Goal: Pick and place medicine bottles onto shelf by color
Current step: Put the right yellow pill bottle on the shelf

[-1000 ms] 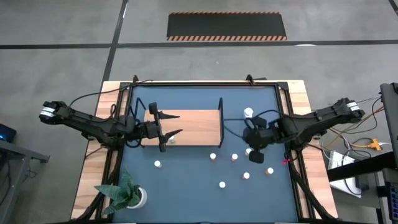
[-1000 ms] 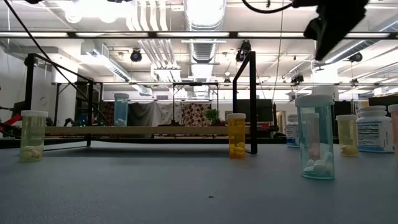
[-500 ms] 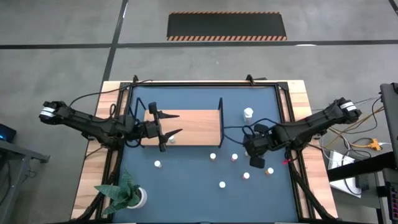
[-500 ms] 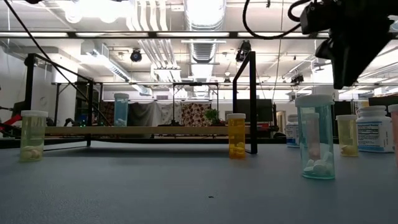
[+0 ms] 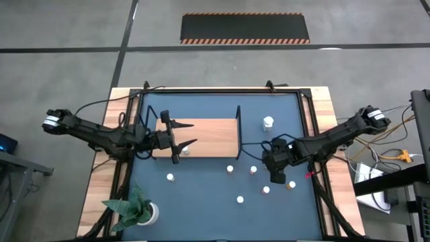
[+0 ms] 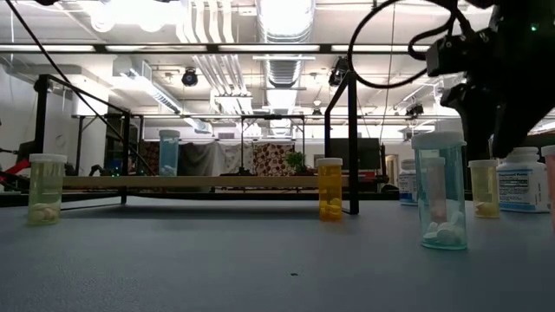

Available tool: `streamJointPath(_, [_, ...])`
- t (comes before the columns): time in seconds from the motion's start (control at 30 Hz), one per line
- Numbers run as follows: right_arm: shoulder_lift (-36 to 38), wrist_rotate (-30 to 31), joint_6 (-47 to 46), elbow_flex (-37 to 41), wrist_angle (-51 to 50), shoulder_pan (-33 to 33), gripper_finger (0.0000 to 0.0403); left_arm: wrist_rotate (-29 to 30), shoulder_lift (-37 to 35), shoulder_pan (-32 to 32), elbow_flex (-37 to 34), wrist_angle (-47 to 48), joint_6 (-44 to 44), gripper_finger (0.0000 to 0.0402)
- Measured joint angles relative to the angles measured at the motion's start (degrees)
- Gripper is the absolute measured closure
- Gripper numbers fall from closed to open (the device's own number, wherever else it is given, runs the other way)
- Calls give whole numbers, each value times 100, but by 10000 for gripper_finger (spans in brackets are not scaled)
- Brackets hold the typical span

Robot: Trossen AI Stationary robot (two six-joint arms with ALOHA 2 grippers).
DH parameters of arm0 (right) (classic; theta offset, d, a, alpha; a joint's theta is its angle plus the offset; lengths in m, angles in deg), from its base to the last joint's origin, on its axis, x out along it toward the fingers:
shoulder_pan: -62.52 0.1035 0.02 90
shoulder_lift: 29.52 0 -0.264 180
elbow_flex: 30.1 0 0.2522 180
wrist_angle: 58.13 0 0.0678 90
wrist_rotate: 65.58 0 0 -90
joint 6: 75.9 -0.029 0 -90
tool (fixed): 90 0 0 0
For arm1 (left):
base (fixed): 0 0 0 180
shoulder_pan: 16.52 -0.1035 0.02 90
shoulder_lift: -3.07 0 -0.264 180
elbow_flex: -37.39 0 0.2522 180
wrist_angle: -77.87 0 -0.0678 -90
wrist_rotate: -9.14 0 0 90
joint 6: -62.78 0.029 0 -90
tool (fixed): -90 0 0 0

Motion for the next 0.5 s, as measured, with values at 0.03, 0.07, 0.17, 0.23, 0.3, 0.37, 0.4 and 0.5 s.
streamJointPath(0.03, [0, 7, 2, 49, 56, 0, 149, 0, 0, 0, 0, 0, 2, 175])
streamJointPath(0.07, [0, 37, 2, 80, 92, 0, 151, 0, 0, 0, 0, 0, 3, 175])
streamJointPath(0.17, [0, 142, 17, 136, 130, -2, 158, 0, 0, 0, 0, 0, 9, 175])
streamJointPath(0.23, [0, 146, 51, 155, 223, -2, 160, 0, 0, 0, 0, 0, 10, 175])
streamJointPath(0.3, [0, 149, 53, 185, 257, -2, 161, 0, 0, 0, 0, 0, 10, 175])
streamJointPath(0.37, [0, 148, 45, 245, 350, -2, 161, 0, 0, 0, 0, 0, 10, 175])
streamJointPath(0.4, [0, 149, 18, 281, 405, -2, 161, 0, 0, 0, 0, 0, 10, 175])
streamJointPath(0.5, [0, 146, -61, 381, 510, -2, 161, 0, 0, 0, 0, 2, 11, 175])
